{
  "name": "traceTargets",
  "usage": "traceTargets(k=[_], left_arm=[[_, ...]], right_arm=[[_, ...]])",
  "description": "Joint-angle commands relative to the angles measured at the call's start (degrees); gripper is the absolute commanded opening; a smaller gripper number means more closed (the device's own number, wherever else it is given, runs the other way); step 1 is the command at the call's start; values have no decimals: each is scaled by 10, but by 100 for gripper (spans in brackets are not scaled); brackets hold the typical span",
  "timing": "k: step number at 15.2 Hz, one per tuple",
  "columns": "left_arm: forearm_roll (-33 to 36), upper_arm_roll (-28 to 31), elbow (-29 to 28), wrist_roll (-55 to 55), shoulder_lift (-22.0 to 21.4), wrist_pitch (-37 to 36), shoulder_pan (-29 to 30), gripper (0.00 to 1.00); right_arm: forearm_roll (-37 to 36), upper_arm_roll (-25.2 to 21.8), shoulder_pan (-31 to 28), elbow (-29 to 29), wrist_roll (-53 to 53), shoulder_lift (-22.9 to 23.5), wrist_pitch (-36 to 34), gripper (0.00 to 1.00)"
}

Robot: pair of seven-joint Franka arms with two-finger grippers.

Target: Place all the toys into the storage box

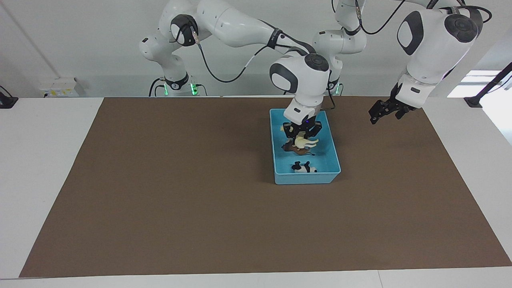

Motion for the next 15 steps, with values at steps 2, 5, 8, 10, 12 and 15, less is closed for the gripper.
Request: traceTargets(k=[2,5,8,10,12,15], left_arm=[[-18,-11,33,21,25,-34,34,100],[-20,-15,-12,23,-18,-39,33,100],[-21,-7,-9,23,-8,-12,29,100],[-21,-7,13,33,19,-20,29,100],[-21,-9,33,32,31,-45,20,100],[-20,-2,33,33,31,-52,11,100]], right_arm=[[4,-3,1,-3,43,1,10,100],[-2,-12,-14,-1,48,-20,12,100],[-11,-35,-63,-6,18,-72,7,100],[-9,-35,-123,-19,-75,-117,-5,100],[-1,-34,-191,-30,-196,-148,-10,100],[0,-32,-266,-41,-280,-169,-14,100]])
